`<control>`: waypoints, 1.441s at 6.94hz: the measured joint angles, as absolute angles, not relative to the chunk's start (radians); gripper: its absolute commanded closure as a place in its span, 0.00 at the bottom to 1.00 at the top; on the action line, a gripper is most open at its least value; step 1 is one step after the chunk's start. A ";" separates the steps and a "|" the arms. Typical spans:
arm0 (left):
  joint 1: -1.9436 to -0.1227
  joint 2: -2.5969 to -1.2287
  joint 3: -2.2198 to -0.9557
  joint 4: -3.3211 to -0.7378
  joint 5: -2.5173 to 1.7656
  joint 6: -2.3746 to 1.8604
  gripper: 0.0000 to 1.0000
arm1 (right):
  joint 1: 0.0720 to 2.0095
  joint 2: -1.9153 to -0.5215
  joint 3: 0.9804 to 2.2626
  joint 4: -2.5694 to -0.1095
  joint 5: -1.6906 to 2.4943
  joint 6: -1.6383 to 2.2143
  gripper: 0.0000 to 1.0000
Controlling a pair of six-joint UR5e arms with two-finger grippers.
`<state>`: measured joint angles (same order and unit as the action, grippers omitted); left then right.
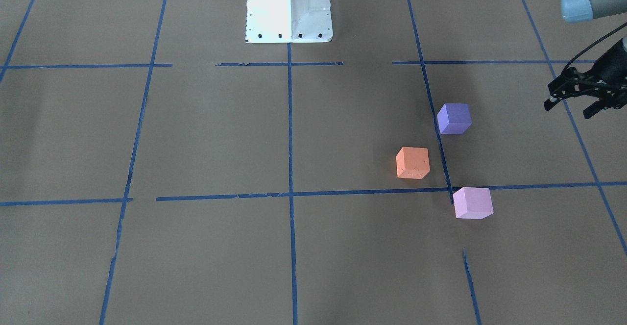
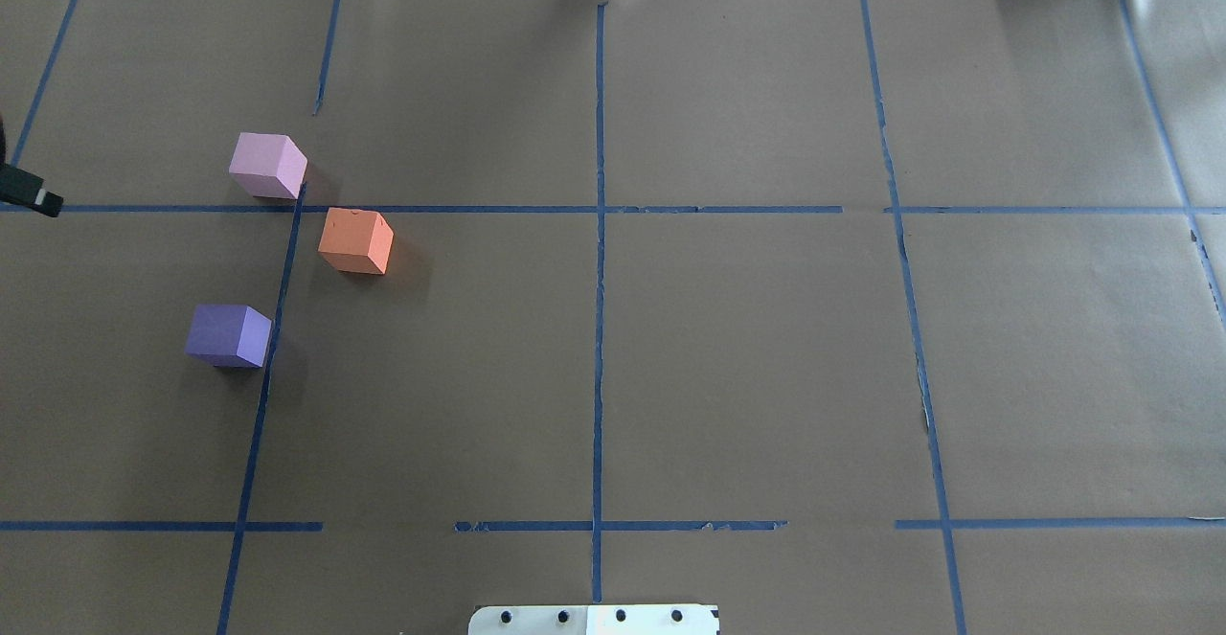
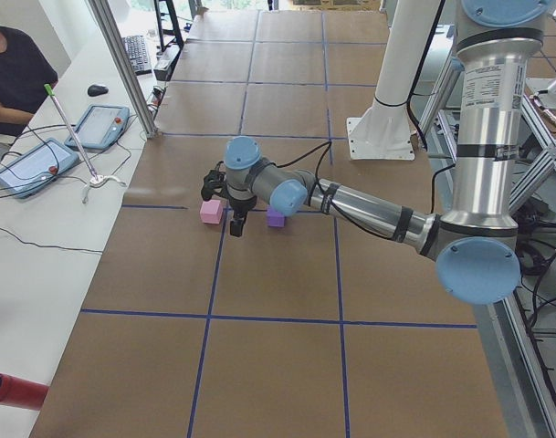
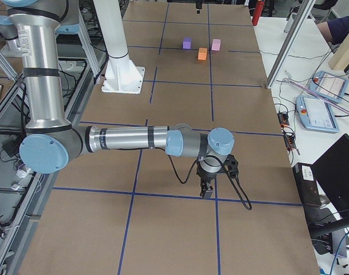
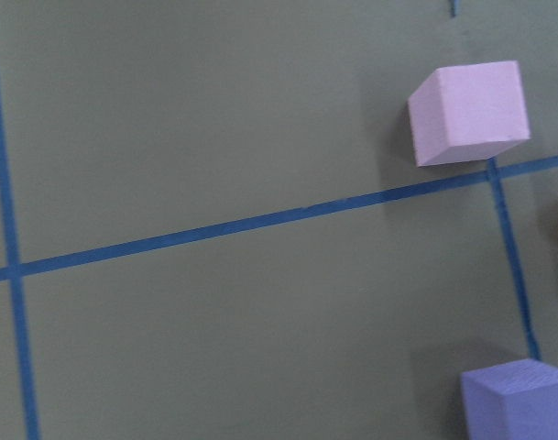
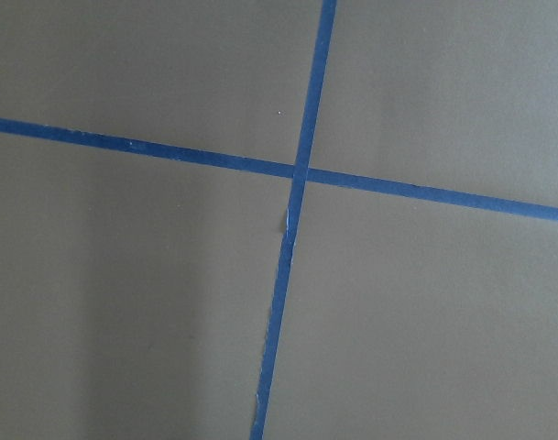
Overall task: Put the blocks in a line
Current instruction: 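Move the left gripper down over the orange cube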
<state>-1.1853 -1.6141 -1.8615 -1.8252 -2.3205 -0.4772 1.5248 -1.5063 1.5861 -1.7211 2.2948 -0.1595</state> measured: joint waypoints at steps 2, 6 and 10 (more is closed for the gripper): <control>-1.085 -1.721 -1.853 -1.823 -2.242 -0.585 0.00 | 1.525 -1.506 1.586 -1.721 2.295 -0.160 0.00; -0.899 -1.947 -1.717 -1.783 -2.211 -0.852 0.00 | 1.525 -1.506 1.586 -1.721 2.295 -0.160 0.00; -0.833 -2.025 -1.607 -1.777 -2.201 -0.943 0.00 | 1.525 -1.506 1.586 -1.721 2.295 -0.160 0.00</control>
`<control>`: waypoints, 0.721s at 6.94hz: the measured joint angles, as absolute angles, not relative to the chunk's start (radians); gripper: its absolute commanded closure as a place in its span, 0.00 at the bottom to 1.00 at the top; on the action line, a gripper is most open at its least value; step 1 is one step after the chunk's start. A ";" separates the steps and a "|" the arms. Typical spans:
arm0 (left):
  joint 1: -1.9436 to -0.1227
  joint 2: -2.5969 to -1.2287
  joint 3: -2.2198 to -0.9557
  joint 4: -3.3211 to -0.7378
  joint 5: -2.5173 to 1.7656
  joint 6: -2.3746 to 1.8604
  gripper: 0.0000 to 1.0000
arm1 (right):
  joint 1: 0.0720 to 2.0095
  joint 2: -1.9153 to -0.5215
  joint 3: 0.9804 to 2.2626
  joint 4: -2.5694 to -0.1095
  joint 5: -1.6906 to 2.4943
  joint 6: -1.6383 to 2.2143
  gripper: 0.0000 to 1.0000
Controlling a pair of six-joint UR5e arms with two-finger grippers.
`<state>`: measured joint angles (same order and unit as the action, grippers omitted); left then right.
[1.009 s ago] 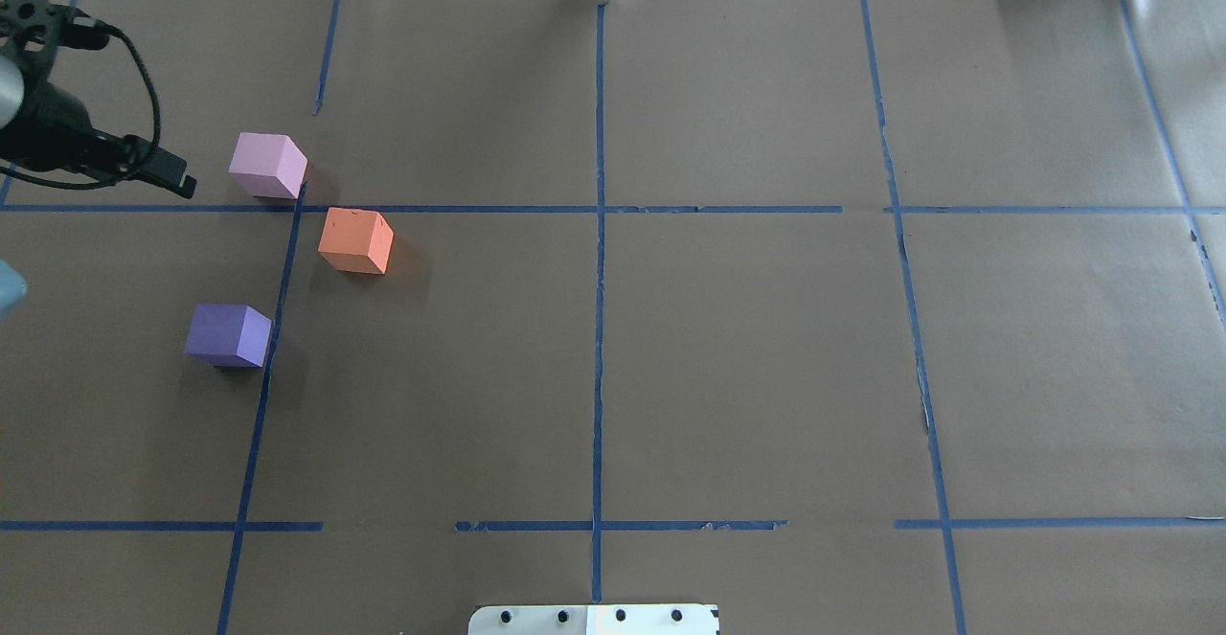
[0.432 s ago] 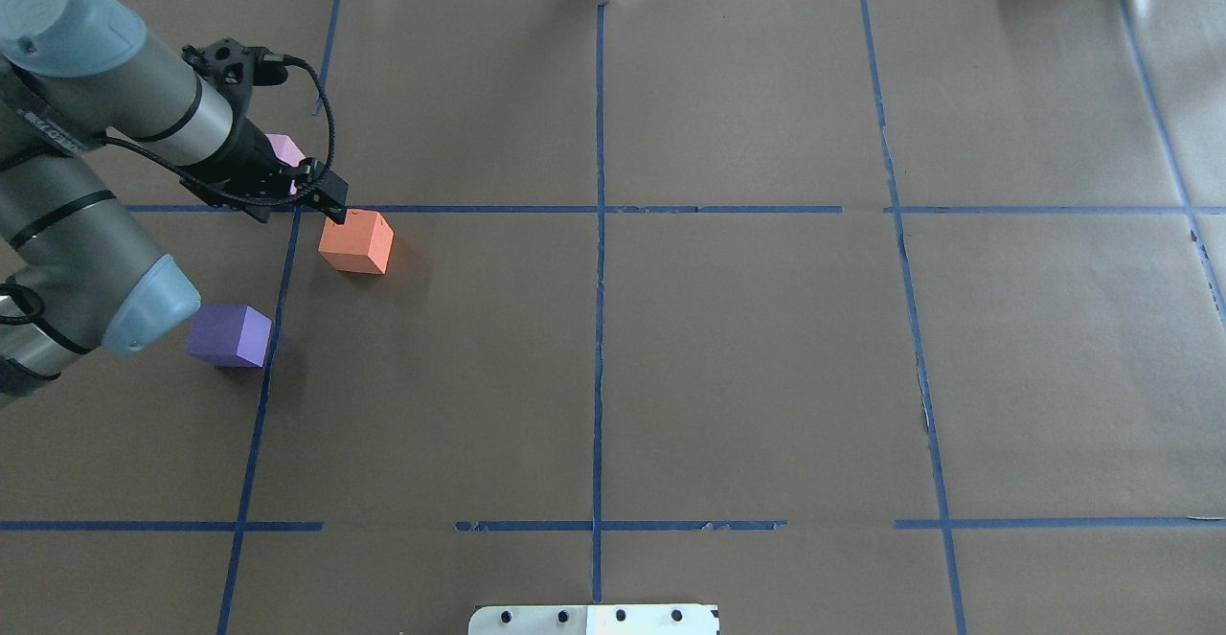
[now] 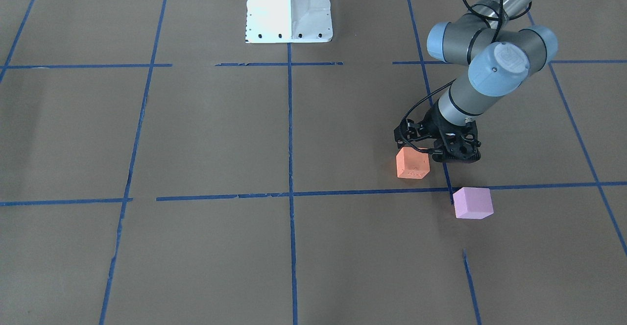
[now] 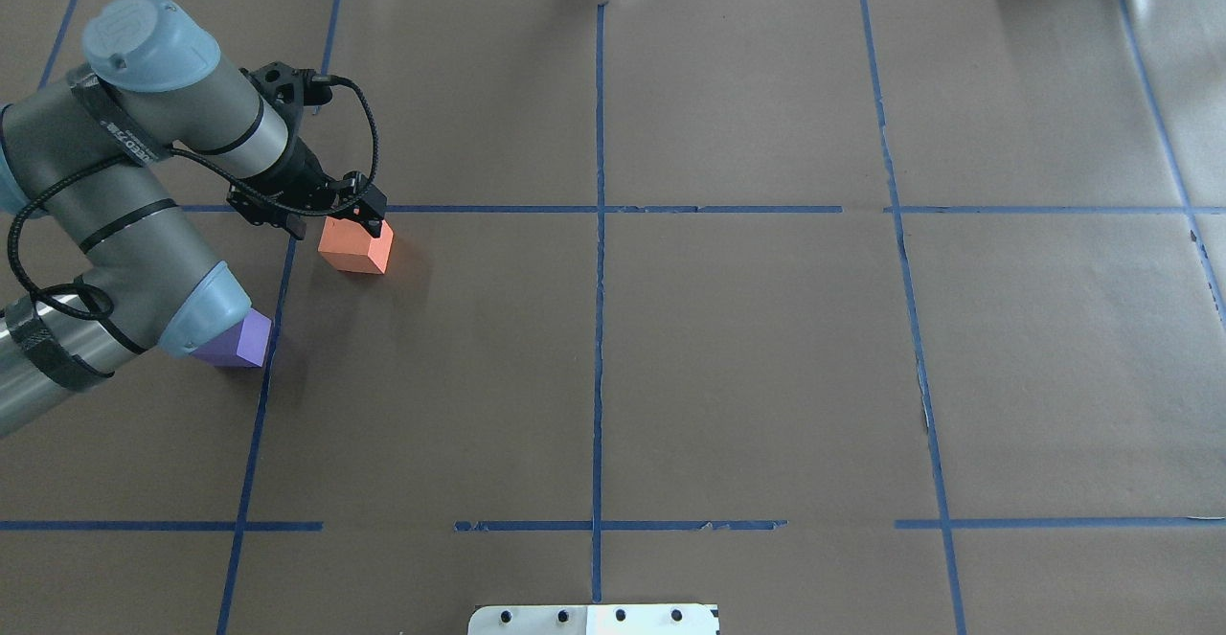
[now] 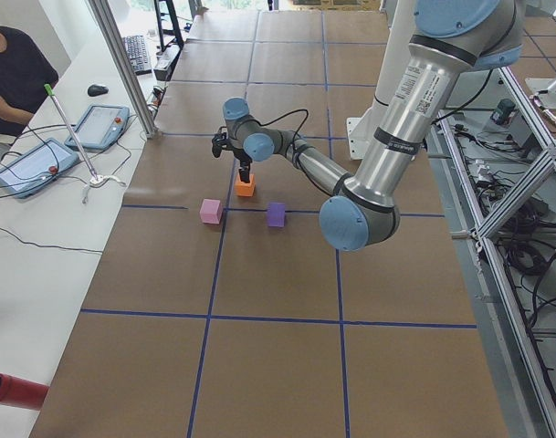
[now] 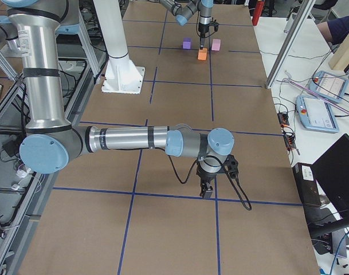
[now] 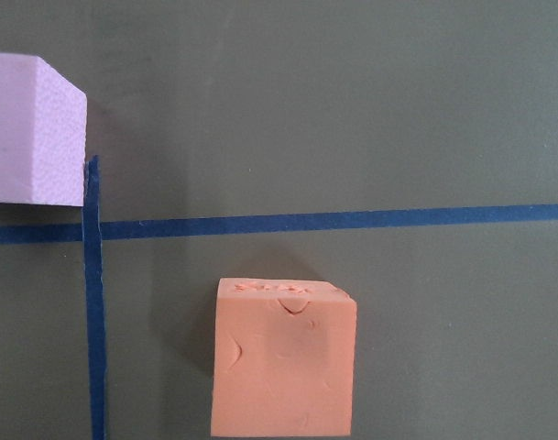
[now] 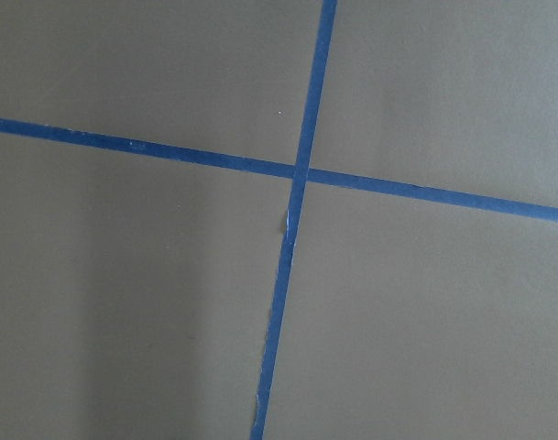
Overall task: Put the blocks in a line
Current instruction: 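Move the left gripper down over the orange cube, then close the left gripper on the orange cube and lift it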
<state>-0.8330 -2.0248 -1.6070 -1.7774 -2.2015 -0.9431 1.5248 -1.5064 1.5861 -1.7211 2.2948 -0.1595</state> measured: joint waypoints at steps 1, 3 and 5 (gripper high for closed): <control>-0.827 -2.024 -1.595 -1.777 -2.185 -0.940 0.00 | 1.525 -1.506 1.586 -1.721 2.295 -0.160 0.00; -0.822 -2.030 -1.572 -1.781 -2.173 -0.938 0.00 | 1.525 -1.506 1.586 -1.721 2.295 -0.160 0.00; -0.817 -2.037 -1.545 -1.790 -2.177 -0.935 0.00 | 1.525 -1.506 1.586 -1.721 2.295 -0.160 0.00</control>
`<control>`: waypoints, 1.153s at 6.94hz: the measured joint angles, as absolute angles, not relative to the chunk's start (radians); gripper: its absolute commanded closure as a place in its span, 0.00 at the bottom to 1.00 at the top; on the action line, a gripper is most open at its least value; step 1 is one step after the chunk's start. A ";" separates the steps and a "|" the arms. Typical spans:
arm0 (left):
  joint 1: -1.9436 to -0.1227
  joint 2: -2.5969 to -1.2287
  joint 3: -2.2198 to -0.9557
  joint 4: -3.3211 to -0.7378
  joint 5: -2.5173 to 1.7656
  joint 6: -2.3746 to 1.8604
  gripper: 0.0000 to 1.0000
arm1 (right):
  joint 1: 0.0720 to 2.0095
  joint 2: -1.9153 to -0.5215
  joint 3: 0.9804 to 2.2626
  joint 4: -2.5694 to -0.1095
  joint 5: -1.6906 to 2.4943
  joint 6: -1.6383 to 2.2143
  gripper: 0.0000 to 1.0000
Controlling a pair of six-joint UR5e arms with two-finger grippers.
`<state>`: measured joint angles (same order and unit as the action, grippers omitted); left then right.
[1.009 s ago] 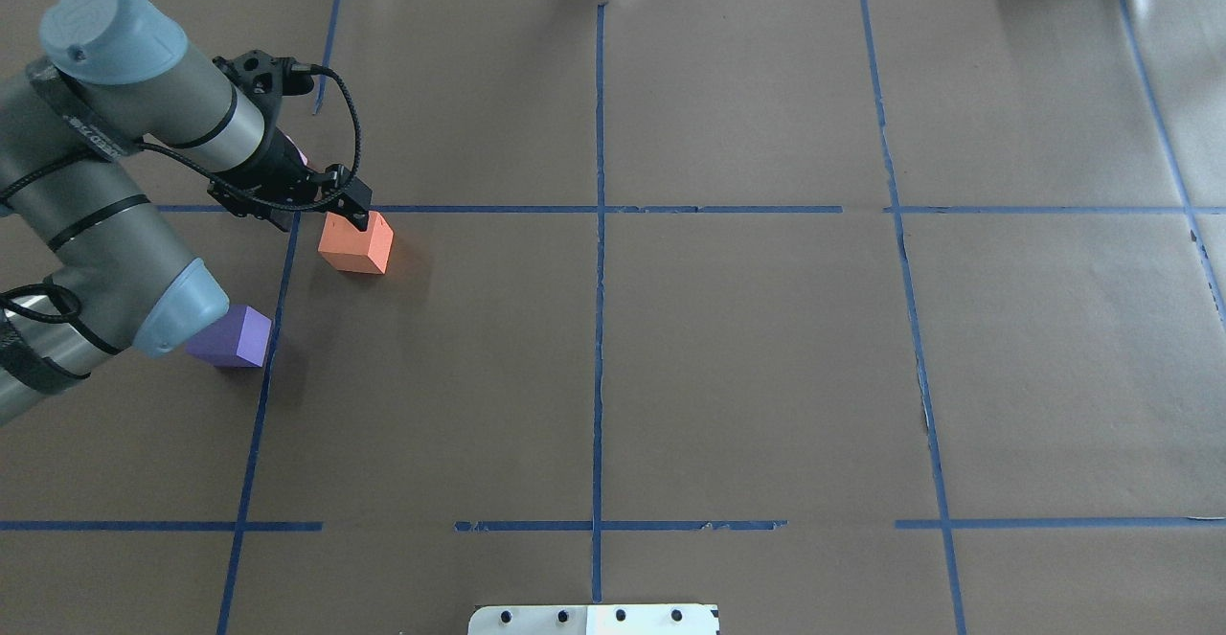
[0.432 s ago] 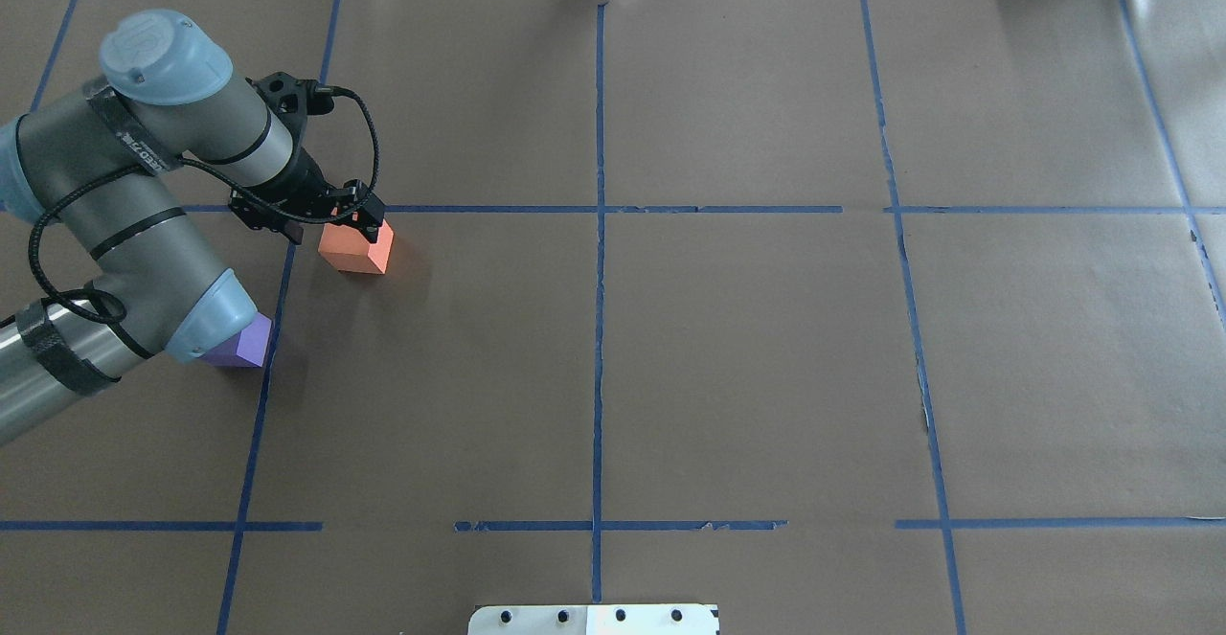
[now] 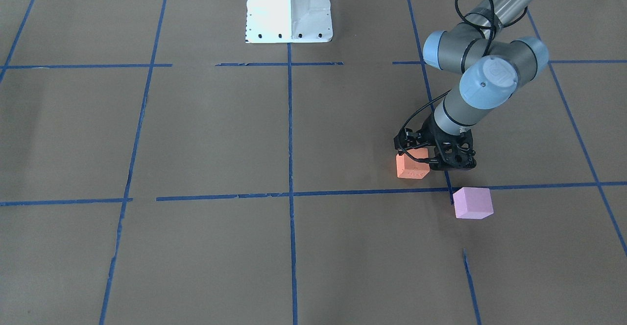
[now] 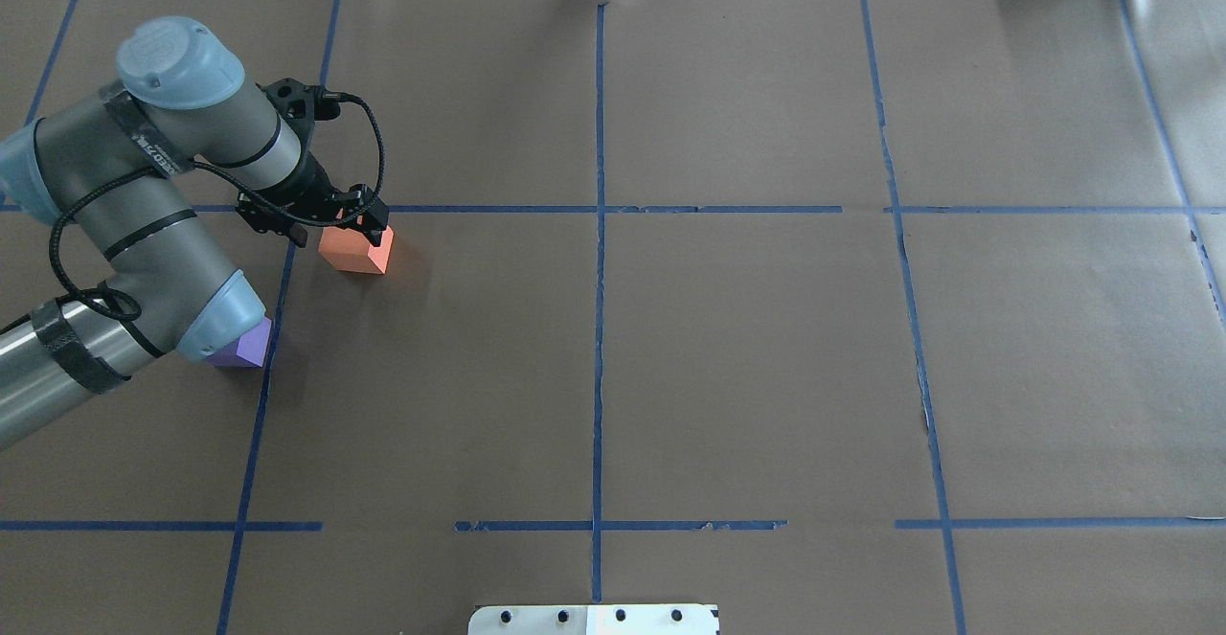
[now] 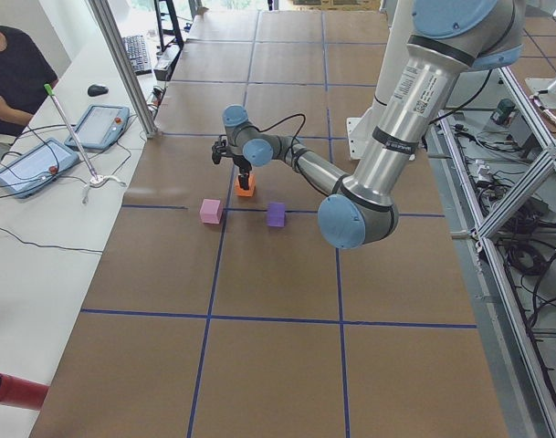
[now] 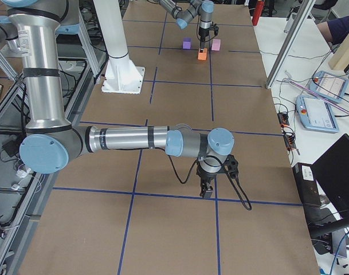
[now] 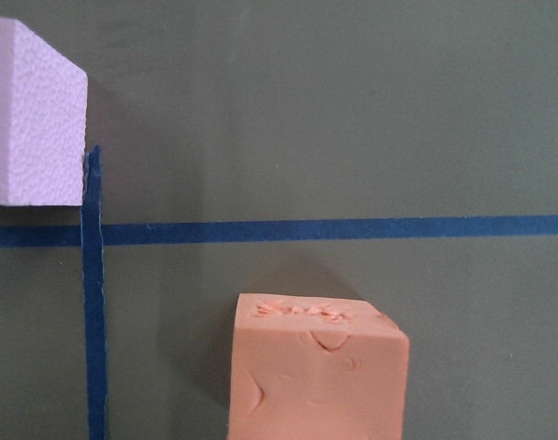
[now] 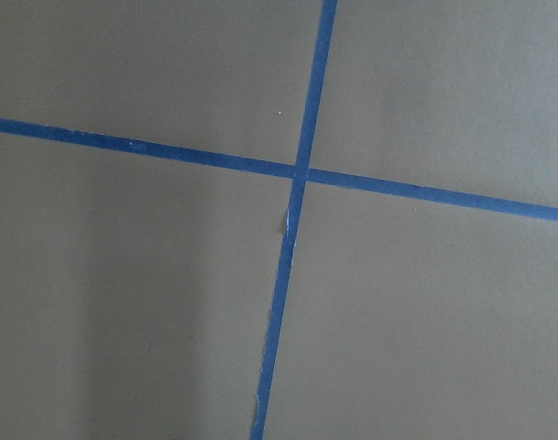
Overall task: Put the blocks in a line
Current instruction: 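Close the left gripper on the orange cube and lift it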
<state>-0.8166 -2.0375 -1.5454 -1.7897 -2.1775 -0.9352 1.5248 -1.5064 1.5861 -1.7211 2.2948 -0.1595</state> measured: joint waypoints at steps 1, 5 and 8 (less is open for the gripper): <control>-0.815 -2.040 -1.534 -1.794 -2.178 -0.935 0.00 | 1.525 -1.506 1.586 -1.721 2.295 -0.160 0.00; -0.810 -2.063 -1.484 -1.820 -2.196 -0.936 0.02 | 1.525 -1.506 1.586 -1.721 2.295 -0.160 0.00; -0.809 -2.073 -1.442 -1.845 -2.197 -0.936 0.07 | 1.525 -1.506 1.586 -1.721 2.295 -0.160 0.00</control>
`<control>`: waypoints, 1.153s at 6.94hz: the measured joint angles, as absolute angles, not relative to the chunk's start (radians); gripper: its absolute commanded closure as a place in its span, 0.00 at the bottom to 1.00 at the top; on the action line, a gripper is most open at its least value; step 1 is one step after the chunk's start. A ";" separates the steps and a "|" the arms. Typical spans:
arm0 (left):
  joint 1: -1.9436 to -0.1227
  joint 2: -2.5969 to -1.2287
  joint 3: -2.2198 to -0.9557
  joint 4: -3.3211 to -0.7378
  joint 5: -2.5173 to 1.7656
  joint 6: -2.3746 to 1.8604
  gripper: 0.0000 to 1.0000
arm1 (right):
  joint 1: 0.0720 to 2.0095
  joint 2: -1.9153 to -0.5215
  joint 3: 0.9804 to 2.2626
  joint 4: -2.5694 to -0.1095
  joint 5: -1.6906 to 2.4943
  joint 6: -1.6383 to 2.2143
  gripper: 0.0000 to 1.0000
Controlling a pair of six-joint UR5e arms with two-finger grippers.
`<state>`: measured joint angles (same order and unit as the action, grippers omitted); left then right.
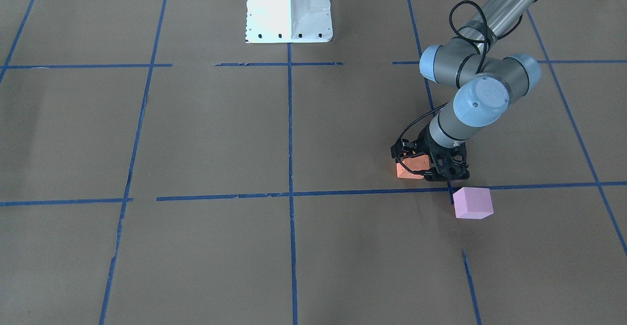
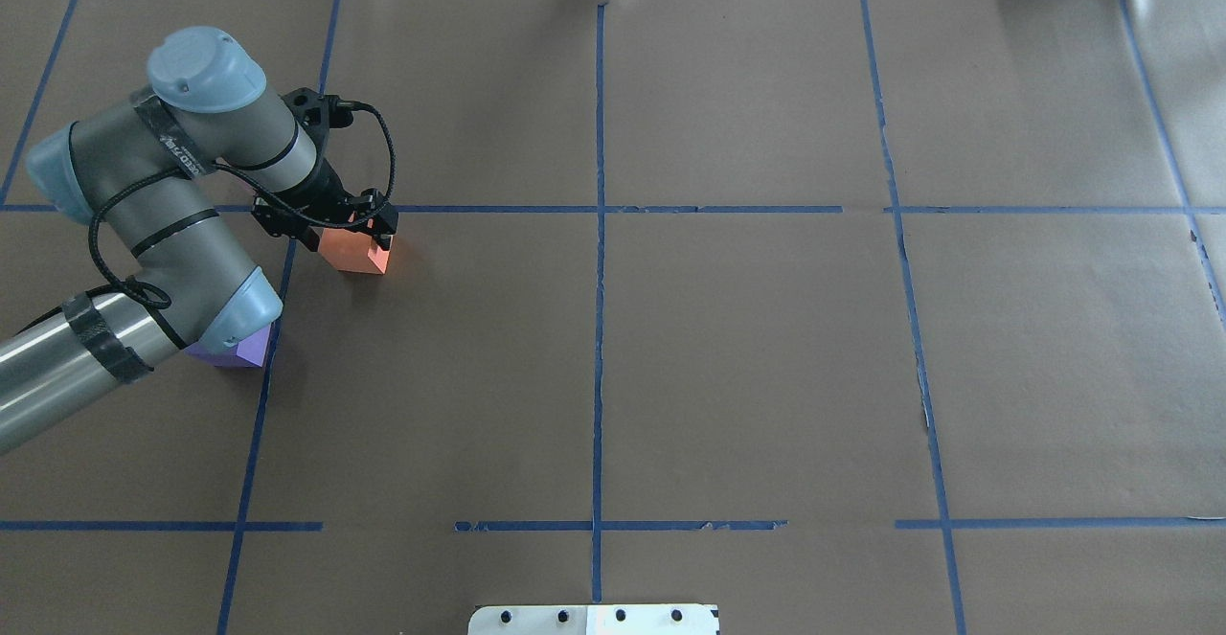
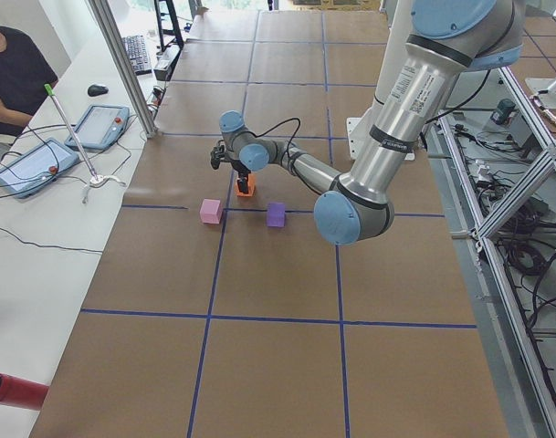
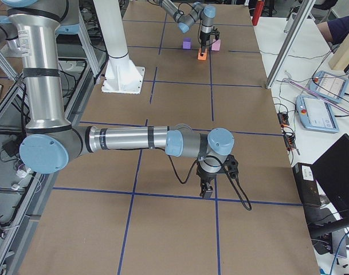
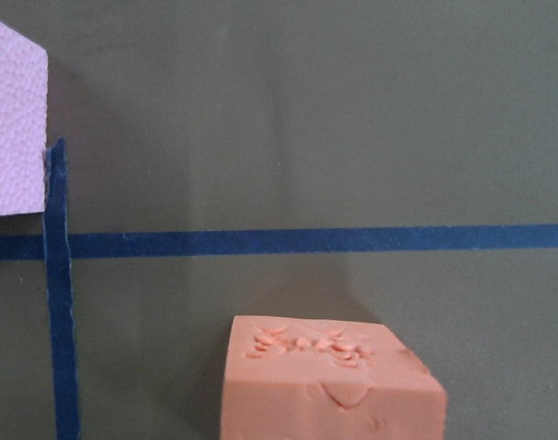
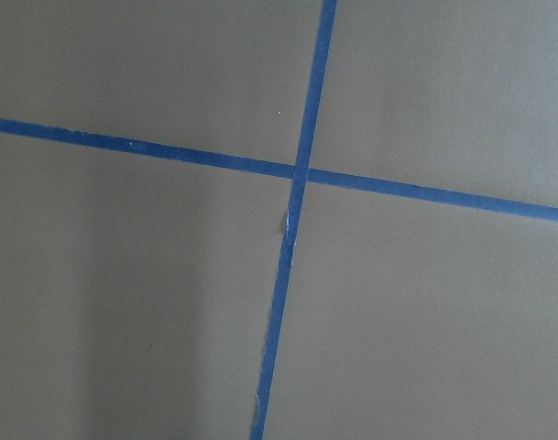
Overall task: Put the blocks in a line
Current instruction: 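Close the left gripper on the orange cube and lift it, then carry the orange cube toward the gap between pink and purple cubes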
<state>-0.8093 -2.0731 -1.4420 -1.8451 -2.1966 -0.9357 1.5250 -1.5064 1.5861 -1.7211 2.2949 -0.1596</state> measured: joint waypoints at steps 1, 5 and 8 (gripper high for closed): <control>-0.808 -2.076 -1.431 -1.856 -2.197 -0.936 0.14 | 1.525 -1.506 1.586 -1.721 2.295 -0.160 0.00; -0.802 -2.092 -1.409 -1.878 -2.196 -0.937 0.74 | 1.525 -1.506 1.586 -1.721 2.295 -0.160 0.00; -0.848 -2.080 -1.485 -1.848 -2.202 -0.925 0.77 | 1.525 -1.506 1.586 -1.721 2.295 -0.160 0.00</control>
